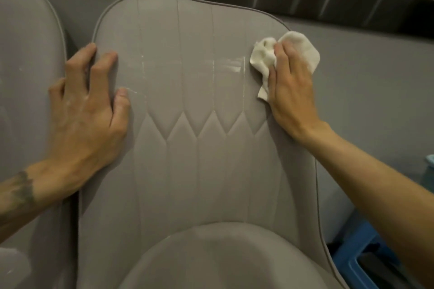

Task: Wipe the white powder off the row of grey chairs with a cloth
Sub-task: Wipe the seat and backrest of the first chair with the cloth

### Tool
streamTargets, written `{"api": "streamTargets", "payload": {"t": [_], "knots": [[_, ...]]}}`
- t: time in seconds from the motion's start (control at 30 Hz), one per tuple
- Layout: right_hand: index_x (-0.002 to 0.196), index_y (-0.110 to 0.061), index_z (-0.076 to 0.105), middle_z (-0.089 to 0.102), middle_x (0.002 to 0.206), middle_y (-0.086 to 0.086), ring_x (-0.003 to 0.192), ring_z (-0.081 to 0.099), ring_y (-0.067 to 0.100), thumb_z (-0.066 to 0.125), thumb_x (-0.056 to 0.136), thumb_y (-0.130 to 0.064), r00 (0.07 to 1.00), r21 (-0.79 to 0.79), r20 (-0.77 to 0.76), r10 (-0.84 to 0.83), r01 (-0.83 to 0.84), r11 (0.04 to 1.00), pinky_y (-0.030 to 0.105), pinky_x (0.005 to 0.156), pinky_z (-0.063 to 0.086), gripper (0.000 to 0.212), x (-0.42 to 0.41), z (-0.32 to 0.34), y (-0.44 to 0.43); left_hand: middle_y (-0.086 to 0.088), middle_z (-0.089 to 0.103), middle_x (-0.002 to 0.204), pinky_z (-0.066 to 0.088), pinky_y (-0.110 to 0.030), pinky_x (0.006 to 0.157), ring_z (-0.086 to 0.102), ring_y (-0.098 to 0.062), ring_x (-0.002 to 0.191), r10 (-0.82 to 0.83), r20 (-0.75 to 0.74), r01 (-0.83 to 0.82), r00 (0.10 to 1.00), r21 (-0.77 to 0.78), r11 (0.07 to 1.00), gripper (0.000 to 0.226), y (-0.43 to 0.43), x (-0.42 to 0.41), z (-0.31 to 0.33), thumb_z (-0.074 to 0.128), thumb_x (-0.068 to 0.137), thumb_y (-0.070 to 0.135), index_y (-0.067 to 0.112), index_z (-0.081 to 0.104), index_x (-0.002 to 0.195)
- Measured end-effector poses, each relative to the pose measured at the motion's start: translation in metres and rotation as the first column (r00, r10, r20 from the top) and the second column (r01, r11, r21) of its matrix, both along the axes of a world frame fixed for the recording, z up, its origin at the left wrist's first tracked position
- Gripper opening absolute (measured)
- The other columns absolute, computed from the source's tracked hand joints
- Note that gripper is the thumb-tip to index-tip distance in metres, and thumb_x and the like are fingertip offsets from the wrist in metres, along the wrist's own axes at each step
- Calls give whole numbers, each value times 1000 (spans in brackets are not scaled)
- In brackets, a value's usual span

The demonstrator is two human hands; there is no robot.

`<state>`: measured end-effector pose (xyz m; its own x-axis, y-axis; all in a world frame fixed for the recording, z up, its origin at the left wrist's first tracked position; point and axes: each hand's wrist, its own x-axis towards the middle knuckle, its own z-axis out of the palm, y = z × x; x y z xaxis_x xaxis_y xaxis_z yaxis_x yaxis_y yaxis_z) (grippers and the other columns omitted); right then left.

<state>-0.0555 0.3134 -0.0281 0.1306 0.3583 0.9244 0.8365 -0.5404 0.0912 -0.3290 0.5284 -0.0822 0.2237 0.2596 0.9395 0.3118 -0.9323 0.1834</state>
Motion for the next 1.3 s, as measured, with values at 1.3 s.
{"api": "streamTargets", "payload": {"t": [1.3], "knots": [[116,-5,50,48,117,18,102,46,32,39,103,-33,1000,121,-5,30,-29,992,37,87,34,32,10,29,2,-21,34,157,37,-53,107,39,-36,139,-22,16,22,1000,24,999,52,4,3,-1,46,103,29,13,38,152]]}}
